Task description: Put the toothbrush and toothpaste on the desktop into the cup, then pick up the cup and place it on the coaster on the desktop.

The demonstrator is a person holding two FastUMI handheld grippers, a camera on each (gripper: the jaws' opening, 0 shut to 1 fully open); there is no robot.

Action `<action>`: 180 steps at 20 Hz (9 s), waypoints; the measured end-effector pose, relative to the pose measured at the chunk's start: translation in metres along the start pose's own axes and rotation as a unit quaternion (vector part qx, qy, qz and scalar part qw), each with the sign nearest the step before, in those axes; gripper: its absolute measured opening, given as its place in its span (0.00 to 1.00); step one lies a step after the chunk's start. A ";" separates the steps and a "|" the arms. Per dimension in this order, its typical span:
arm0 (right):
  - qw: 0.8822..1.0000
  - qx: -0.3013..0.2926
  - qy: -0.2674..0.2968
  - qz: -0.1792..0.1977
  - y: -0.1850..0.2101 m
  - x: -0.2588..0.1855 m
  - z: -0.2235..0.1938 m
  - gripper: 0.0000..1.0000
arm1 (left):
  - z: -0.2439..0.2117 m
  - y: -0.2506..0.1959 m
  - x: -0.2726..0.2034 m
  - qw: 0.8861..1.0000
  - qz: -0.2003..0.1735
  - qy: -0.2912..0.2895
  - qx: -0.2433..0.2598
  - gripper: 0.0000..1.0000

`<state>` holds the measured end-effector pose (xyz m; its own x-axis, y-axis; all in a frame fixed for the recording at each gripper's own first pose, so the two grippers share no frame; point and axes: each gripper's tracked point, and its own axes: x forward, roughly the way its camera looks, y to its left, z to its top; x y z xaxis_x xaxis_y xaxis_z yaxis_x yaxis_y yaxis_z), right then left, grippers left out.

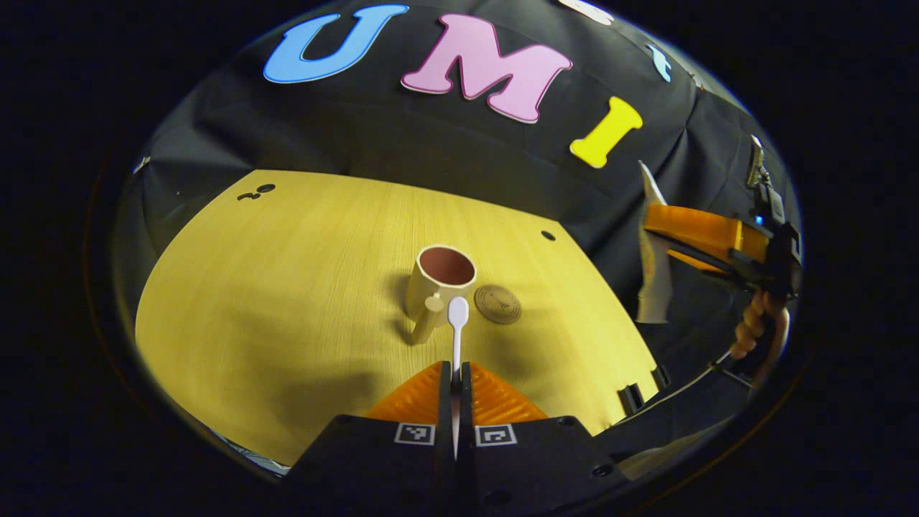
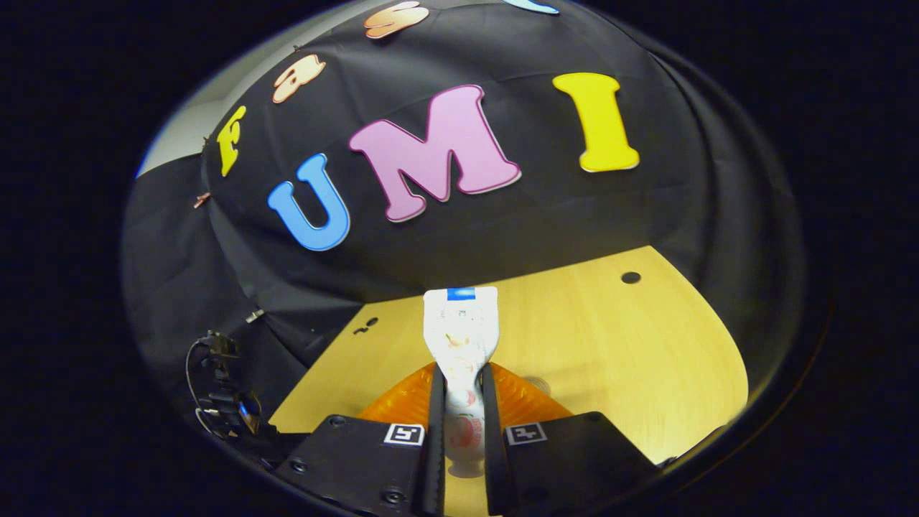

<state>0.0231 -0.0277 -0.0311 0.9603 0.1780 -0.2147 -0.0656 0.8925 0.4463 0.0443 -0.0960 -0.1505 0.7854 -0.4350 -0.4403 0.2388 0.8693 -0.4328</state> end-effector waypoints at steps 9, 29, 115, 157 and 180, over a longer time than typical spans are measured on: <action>0.997 -0.009 -0.011 0.070 0.050 0.116 -0.007 0.26 | 0.038 0.013 -0.050 0.999 0.004 -0.045 0.004 0.06; 0.996 -0.049 0.059 0.042 0.028 0.196 -0.101 0.22 | 0.048 0.033 -0.047 0.999 0.029 -0.029 0.021 0.06; 0.981 0.043 0.063 -0.177 -0.136 -0.106 -0.099 0.76 | 0.141 -0.044 0.138 0.963 -0.090 -0.103 0.234 0.21; 0.974 0.080 0.081 -0.197 -0.188 -0.137 -0.112 0.76 | -0.005 0.045 0.174 0.959 -0.014 0.166 0.229 0.84; 0.966 0.095 0.087 -0.224 -0.190 -0.152 -0.124 0.76 | -0.012 0.052 0.190 0.958 0.000 0.173 0.228 0.28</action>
<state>-0.1439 -0.1725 -0.1911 0.8198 -0.1265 -0.5585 0.4125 0.8070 0.4226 0.1990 -0.1359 -0.2663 0.5678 -0.4179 -0.7091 0.5247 0.8476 -0.0794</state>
